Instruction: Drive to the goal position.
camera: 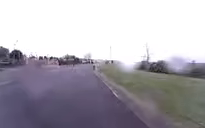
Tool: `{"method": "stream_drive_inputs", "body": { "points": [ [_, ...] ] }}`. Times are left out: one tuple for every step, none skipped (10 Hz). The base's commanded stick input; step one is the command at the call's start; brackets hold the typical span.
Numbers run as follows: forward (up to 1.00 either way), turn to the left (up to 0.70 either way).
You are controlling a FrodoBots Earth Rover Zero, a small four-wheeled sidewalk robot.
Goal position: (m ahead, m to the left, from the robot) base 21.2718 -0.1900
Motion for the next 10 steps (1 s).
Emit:
{"method": "stream_drive_inputs", "body": {
  "points": [
    [1.00, 0.20],
    [1.00, 0.05],
    [1.00, 0.13],
    [1.00, 0.32],
    [1.00, 0.40],
    [1.00, 0.40],
    [1.00, 0.35],
    [1.00, 0.26],
    [1.00, 0.17],
    [1.00, 0.07]
  ]
}}
